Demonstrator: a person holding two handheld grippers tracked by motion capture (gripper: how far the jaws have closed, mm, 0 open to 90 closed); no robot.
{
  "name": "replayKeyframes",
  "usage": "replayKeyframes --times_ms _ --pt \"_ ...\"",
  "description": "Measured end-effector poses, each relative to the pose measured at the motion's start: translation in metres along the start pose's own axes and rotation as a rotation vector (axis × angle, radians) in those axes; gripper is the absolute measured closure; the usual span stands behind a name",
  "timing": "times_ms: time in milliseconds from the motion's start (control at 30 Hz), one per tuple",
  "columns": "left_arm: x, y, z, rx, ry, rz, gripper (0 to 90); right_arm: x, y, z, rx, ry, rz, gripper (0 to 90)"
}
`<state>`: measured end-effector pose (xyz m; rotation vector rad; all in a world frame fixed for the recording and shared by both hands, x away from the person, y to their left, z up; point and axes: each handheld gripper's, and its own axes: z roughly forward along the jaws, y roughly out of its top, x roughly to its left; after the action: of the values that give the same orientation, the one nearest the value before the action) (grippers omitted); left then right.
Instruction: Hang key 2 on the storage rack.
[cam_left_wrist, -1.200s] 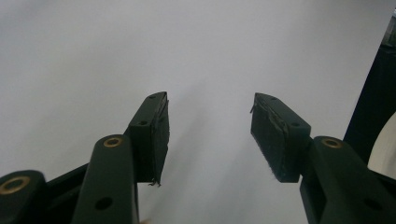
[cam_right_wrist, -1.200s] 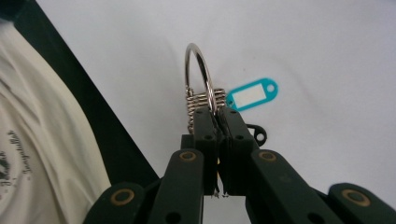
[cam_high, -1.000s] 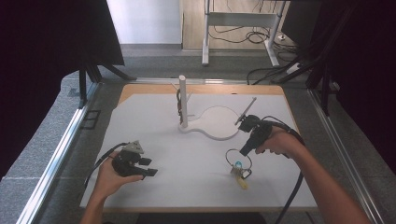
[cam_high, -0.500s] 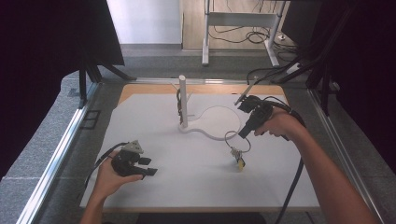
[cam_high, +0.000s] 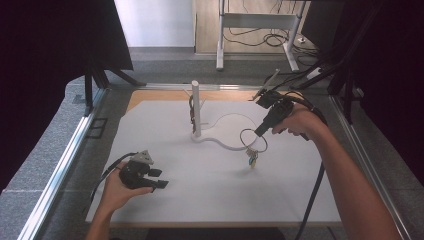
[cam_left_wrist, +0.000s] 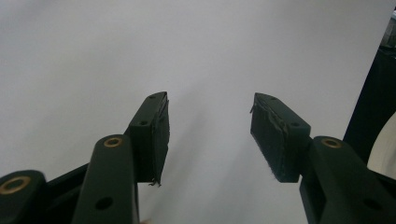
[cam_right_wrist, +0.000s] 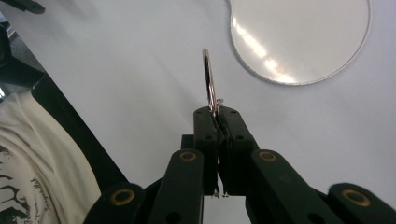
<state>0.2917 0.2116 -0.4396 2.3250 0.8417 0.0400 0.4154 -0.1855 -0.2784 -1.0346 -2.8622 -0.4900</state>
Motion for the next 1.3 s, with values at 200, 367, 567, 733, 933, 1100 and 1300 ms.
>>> replayKeyframes --times_ms 200,367,567,733,933,1100,1300 --pt "-0.001 0.0 0.002 0.004 -0.002 -0.004 47.4 -0.001 0.007 -0.003 -0.017 -0.001 0.0 86.7" --pt "-0.001 0.0 0.001 0.0 -0.003 -0.009 47.4 -0.002 0.012 -0.005 -0.026 0.004 0.0 86.7" --pt "-0.001 0.0 0.001 0.002 -0.004 -0.006 47.4 -0.002 0.017 -0.004 -0.024 0.006 0.001 86.7" --pt "-0.001 0.0 0.002 0.003 -0.006 -0.008 47.3 -0.003 0.02 -0.003 -0.023 0.005 0.003 86.7" --pt "-0.001 0.0 0.001 0.003 -0.006 -0.008 47.3 -0.005 0.026 -0.002 -0.042 0.004 0.007 86.7" --pt "-0.001 0.0 0.001 0.005 -0.004 -0.004 47.0 -0.009 0.033 -0.001 -0.046 0.005 0.018 86.7" --pt "0.0 0.0 0.0 0.005 -0.005 0.001 47.1 -0.014 0.043 -0.003 -0.049 0.004 0.025 86.7"
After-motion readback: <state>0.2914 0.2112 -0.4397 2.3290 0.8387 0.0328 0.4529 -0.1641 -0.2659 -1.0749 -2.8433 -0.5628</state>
